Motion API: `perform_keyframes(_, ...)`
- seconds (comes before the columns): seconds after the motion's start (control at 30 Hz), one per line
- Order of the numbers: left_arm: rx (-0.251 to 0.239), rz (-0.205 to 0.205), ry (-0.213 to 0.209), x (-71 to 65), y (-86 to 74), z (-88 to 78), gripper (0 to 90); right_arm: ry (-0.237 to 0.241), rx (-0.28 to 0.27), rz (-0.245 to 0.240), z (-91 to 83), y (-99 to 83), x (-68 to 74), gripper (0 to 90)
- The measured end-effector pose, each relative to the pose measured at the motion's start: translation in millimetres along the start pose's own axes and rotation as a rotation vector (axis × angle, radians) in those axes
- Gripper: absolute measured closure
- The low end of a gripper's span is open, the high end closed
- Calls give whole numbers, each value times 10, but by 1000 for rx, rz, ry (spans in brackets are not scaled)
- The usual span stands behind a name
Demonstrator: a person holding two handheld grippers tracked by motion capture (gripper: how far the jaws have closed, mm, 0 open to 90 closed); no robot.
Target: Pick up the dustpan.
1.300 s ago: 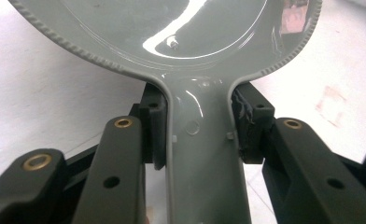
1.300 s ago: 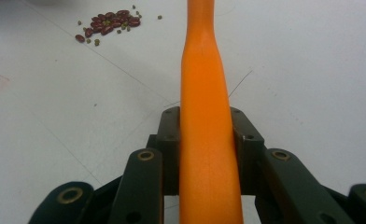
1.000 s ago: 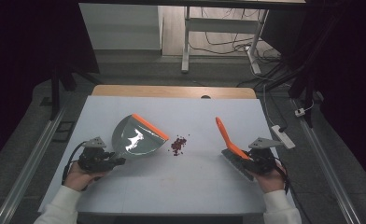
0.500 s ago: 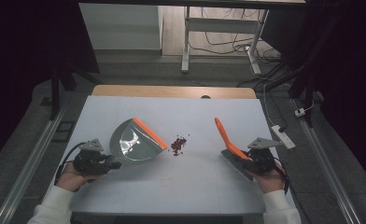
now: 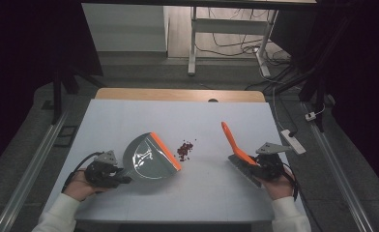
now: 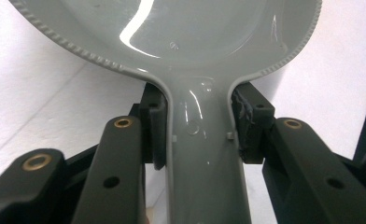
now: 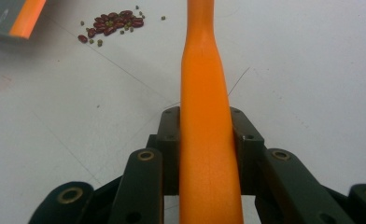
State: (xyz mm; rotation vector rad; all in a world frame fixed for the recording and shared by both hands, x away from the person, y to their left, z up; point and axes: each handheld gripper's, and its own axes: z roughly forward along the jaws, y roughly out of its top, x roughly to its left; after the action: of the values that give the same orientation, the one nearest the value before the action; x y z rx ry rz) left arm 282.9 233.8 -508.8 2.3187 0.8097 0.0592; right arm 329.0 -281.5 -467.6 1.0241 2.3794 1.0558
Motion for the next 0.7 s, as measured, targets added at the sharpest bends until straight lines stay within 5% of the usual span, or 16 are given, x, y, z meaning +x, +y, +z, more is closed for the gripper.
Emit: perform_keyframes(0.7, 81, 0, -38, -52, 54, 179, 614, 4, -25, -31, 202, 222, 118, 702)
